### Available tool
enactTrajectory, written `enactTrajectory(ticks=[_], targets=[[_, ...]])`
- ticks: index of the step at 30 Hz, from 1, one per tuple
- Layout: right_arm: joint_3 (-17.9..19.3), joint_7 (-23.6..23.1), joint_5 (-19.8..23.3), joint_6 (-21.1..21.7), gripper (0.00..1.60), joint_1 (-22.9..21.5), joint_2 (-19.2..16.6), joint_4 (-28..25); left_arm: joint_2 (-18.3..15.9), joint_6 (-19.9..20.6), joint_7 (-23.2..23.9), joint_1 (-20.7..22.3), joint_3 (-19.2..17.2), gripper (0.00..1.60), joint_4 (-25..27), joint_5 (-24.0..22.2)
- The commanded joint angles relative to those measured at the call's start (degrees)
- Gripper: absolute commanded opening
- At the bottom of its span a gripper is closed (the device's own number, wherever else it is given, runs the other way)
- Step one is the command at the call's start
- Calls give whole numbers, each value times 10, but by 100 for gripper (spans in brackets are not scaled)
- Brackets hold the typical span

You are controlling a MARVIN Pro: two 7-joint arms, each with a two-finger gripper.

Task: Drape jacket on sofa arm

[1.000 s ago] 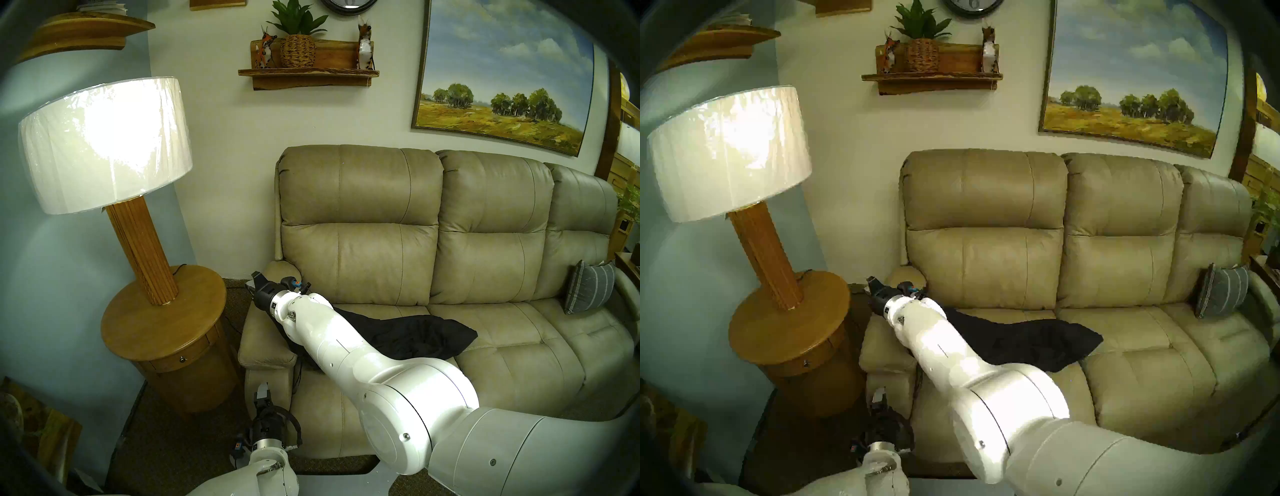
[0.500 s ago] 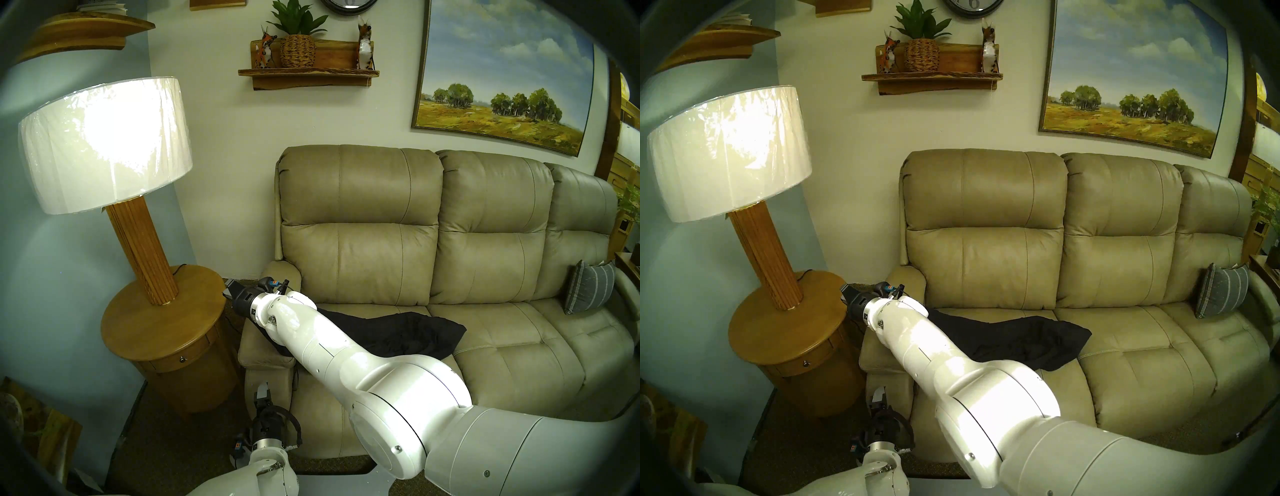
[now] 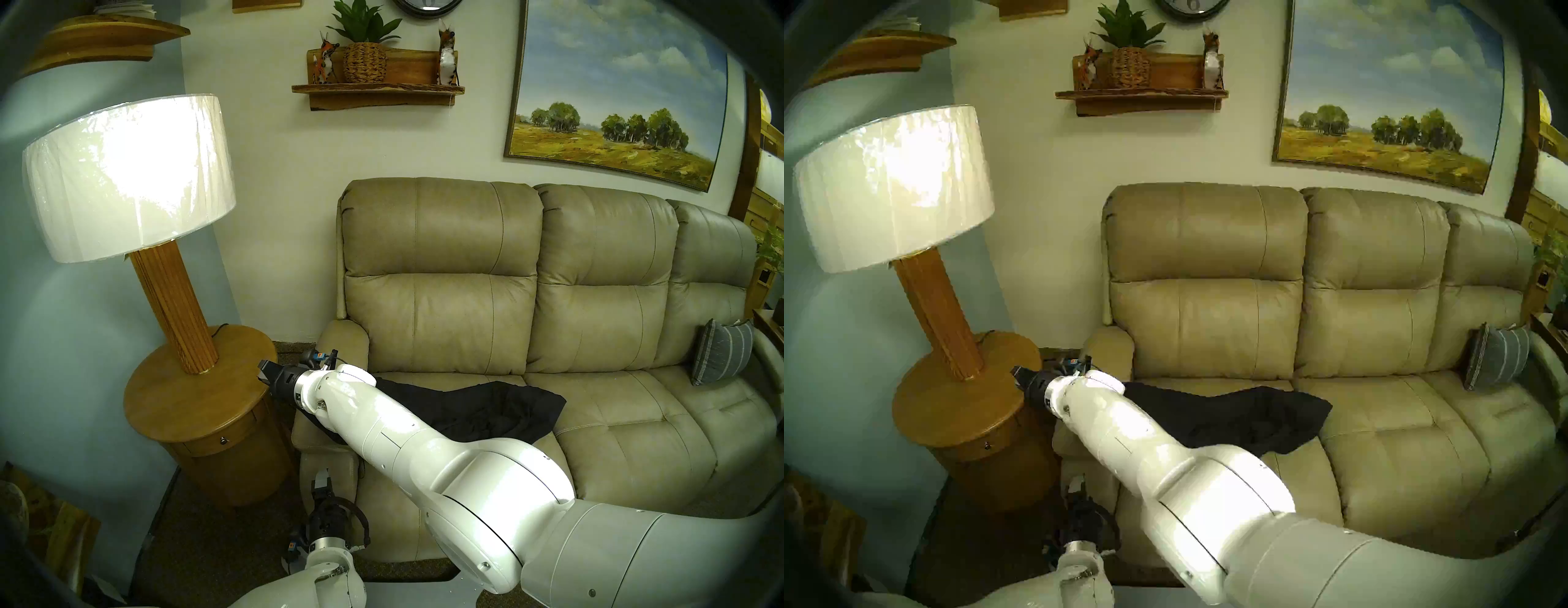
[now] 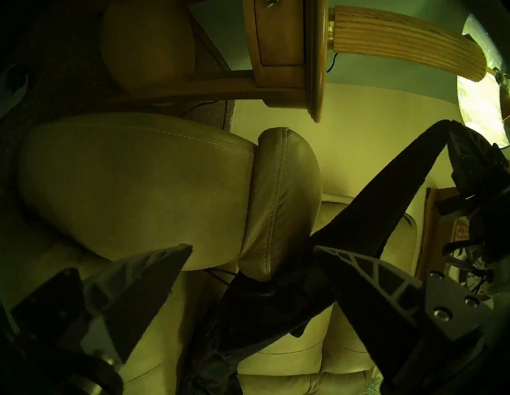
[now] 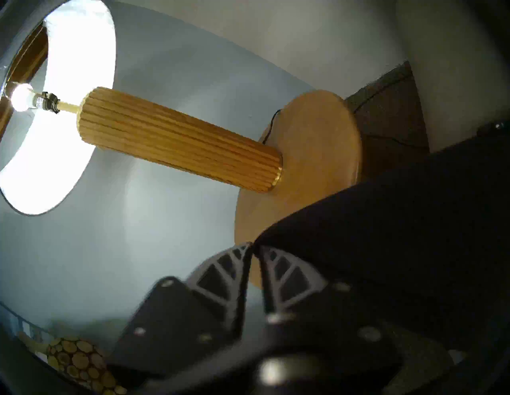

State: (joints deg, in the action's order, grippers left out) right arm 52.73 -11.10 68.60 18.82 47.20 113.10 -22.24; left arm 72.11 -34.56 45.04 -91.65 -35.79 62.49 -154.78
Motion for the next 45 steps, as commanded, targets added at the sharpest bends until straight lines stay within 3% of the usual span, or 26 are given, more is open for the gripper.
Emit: enactTrajectory(ticks=[1,17,20,22,27,34,42,43,45], targets=[[-23,8,8,-15,160,-10,19,2,1,1,4,1,0,160,5,2],[-51,24,32,-43,160,-12,19,15,2,1,4,0,-2,160,6,4],[-35,5,42,-70,160,-10,19,38,1,2,6,-1,-3,160,8,5],[-24,-34,47,-94,160,2,19,40,-1,2,8,-3,-3,160,10,6],[-6,-69,59,-113,160,28,-45,0,-1,3,9,-4,-4,160,12,6],[38,-123,72,-141,160,35,-81,-1,0,3,7,-4,-5,160,10,8],[57,-200,64,-153,160,83,-153,-8,1,4,6,-4,-7,160,9,9],[67,-201,63,-152,160,85,-149,4,1,4,6,-4,-7,160,9,9],[57,-228,58,-143,160,110,-181,-4,1,4,5,-4,-7,160,8,10]])
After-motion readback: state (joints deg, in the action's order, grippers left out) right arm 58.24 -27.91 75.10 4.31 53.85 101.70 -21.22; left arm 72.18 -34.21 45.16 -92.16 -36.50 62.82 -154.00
